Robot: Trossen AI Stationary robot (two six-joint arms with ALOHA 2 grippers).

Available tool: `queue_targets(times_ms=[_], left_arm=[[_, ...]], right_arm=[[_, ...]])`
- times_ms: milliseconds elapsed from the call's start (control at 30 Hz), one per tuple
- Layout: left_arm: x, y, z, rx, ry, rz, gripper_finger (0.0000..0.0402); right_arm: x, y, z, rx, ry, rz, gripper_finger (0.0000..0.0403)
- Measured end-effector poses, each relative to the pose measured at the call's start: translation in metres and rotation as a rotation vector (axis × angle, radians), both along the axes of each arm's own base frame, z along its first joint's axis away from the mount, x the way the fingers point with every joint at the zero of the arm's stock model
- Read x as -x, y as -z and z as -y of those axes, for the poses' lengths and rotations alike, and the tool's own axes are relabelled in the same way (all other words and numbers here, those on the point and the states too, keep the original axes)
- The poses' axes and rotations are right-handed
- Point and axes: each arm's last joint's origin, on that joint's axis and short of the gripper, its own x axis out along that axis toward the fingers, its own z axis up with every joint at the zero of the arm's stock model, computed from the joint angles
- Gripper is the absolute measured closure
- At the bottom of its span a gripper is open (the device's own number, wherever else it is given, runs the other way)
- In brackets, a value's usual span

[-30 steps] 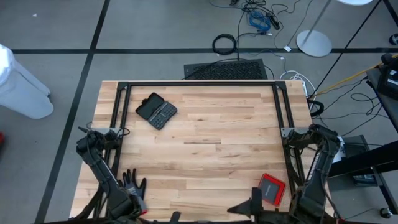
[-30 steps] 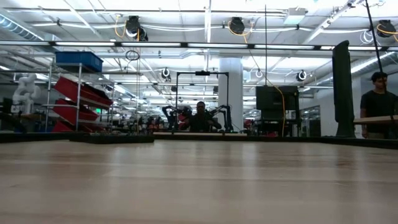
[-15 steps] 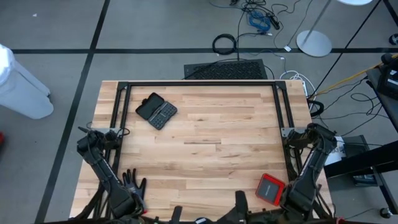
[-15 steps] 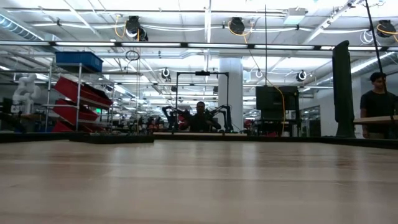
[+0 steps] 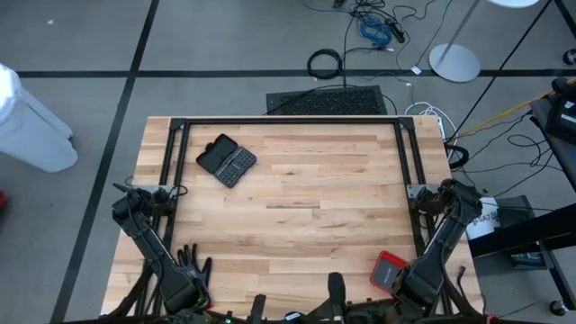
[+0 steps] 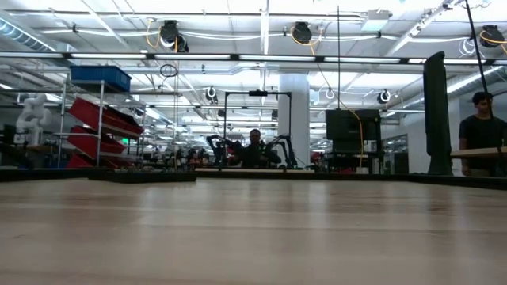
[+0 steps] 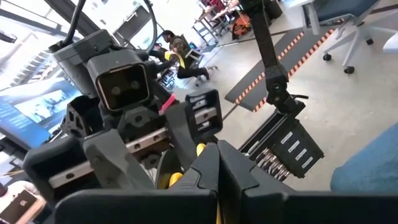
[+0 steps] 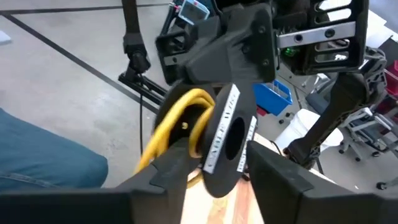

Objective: Coil cords
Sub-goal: Coil the yellow wire onto the spool

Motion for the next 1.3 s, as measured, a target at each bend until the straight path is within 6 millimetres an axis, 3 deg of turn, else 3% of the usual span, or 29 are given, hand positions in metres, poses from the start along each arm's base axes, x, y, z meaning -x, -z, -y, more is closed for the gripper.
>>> queue_targets(times_ms=[400,900,1300], left_arm=[[0.0,0.0,0.0,0.017,-0.013,-0.003,0.0401],[0.0,-0.003,-0.002,0.119,-0.105,0.004,0.04],[0.0,-0.006,-0.003,0.17,-0.139,0.017,0.0334]], right_arm=[[-0.003,0.0,0.002,0.038,0.016,0.013,0.0396],[0.001,-0.001,0.001,0.114,0.091,0.045,0.0402],[0.015,-0.001,-0.009,0.191,0.083,0.058,0.0403]])
